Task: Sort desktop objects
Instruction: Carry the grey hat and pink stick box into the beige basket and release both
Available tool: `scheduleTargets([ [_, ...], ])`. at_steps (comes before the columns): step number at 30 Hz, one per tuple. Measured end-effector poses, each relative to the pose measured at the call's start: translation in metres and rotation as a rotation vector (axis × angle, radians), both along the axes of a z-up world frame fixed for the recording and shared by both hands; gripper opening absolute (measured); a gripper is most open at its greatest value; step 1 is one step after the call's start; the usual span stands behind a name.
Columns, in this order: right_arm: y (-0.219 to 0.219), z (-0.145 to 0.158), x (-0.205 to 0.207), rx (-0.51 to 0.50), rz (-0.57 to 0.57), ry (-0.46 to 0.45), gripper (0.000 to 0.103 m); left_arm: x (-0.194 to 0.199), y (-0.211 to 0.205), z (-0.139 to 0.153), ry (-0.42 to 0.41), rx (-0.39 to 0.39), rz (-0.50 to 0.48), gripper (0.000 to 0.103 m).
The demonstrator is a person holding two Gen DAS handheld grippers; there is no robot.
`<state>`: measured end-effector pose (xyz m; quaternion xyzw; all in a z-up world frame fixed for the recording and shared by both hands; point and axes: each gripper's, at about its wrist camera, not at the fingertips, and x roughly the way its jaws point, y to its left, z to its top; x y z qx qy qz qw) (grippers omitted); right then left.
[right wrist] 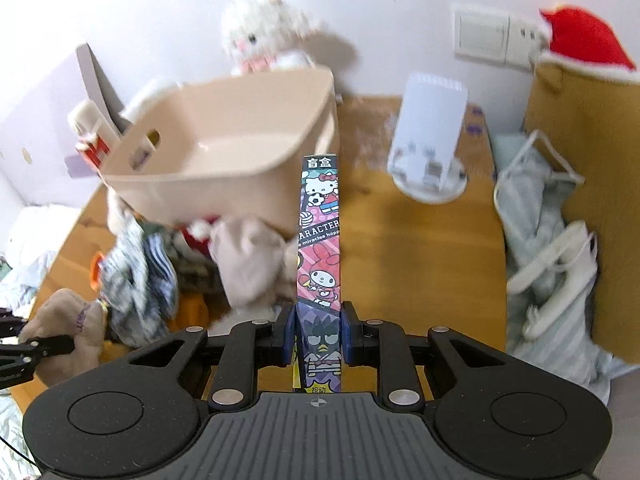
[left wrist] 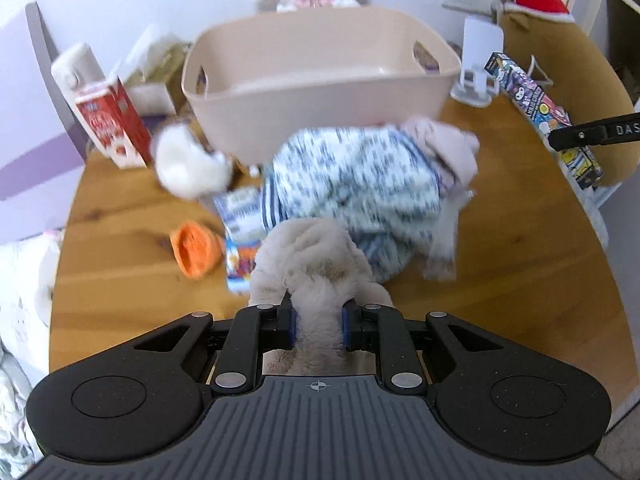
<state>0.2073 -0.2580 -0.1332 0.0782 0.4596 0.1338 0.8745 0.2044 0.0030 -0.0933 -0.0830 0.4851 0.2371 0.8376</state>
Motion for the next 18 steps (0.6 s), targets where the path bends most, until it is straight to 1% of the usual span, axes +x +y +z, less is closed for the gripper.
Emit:
scheduleTargets([
  [3, 0.005, 0.016, 0.001, -0.025, 0.01, -0.056, 0.021, 0.007, 0.007, 0.011, -0.025, 0.013, -0.005, 0.019],
  [6, 0.007, 0.029, 0.007, -0.027, 0.026, -0.089, 0.021, 0.017, 0.016, 0.027, -0.06, 0.034, -0.016, 0.019],
  [9, 0.012, 0.042, 0.015, -0.03, 0.032, -0.118, 0.021, 0.028, 0.032, 0.043, -0.098, 0.065, -0.002, 0.019],
  [12, 0.017, 0.05, 0.027, -0.036, 0.028, -0.146, 0.021, 0.041, 0.05, 0.059, -0.143, 0.085, 0.002, 0.019],
  [18, 0.022, 0.054, 0.058, -0.023, 0.012, -0.172, 0.021, 0.072, 0.078, 0.08, -0.205, 0.17, -0.016, 0.019],
])
